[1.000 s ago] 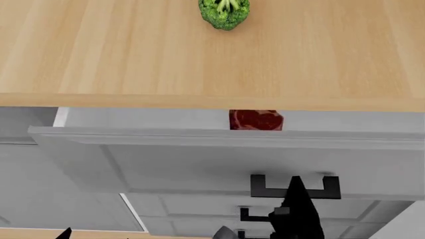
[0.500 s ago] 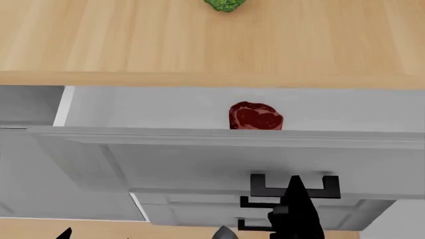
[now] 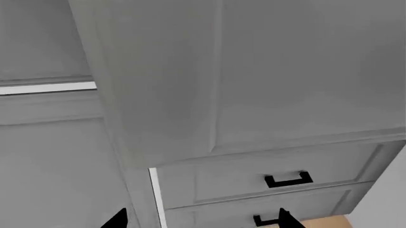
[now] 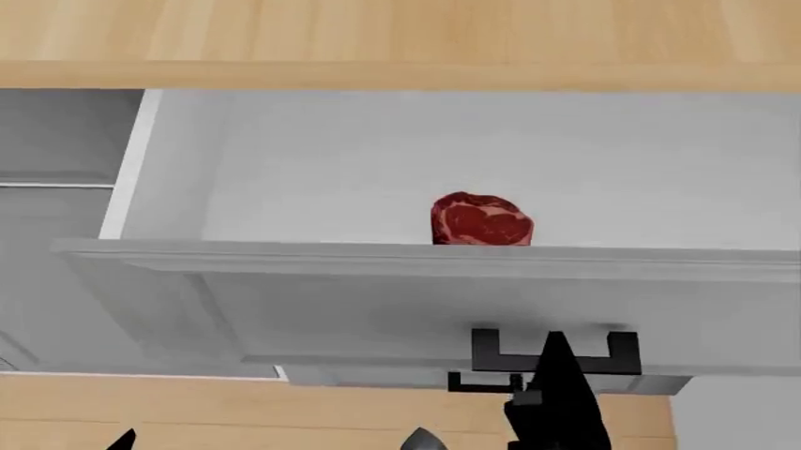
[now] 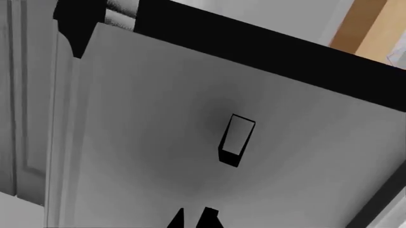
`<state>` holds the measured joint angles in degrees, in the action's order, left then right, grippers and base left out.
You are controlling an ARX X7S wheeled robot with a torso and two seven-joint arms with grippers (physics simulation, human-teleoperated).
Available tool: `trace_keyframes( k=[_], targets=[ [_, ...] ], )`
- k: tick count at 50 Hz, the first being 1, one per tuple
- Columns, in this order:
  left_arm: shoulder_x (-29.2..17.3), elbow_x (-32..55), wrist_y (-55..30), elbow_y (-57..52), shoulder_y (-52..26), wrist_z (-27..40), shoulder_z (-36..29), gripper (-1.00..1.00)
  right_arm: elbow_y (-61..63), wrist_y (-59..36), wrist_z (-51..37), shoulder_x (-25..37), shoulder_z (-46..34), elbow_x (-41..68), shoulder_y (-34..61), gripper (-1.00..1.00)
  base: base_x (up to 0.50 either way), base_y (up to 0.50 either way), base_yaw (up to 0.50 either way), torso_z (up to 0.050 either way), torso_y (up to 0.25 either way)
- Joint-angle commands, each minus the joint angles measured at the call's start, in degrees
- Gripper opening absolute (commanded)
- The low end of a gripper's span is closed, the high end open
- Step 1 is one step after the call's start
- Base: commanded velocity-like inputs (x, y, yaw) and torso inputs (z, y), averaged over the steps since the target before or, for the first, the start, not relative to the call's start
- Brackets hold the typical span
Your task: Open the right drawer.
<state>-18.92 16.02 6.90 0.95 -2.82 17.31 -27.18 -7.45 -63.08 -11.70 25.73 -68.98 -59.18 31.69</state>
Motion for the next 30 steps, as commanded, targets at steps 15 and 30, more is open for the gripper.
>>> trace_keyframes(
  k=[15,30],
  targets=[
    [-0.16,0.37,0.05,0.04,-0.13,0.2,-0.23,1.0,1.25,-0.41,-1.42,-0.38,-1.39,-6.69,-0.07,-1.0,-0.21,0.0,0.0,0.001,0.001],
    [-0.22,0.46,0.15,0.36,-0.27,0.29,-0.41,1.0,1.1,-0.29,-0.86,-0.35,-1.75,-7.39,0.21,-1.0,-0.21,0.0,0.0,0.0,0.001]
  ],
)
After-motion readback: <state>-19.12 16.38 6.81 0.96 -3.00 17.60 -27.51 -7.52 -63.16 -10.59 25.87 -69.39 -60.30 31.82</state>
